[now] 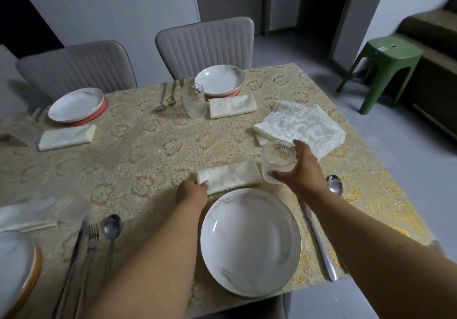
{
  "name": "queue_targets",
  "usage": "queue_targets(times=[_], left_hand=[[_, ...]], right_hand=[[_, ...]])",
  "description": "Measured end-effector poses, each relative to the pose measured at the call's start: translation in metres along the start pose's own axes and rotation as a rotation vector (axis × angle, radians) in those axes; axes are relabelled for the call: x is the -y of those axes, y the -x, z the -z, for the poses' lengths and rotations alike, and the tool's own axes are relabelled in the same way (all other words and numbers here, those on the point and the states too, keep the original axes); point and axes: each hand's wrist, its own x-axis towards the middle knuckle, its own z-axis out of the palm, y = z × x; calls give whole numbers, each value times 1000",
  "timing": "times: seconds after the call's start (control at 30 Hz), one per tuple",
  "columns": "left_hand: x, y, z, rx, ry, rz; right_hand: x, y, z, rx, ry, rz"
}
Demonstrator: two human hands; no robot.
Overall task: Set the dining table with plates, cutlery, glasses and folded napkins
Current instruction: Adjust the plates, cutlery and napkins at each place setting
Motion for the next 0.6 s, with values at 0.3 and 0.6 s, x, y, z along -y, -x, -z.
queue_targets(times=[0.3, 0.6], left_hand=[[0, -8, -7, -3, -51, -21], [-7, -4, -11, 63, -110, -112]], right_hand=[[-5, -8, -9, -49, 26, 24], [-15, -13, -4, -75, 20, 8]])
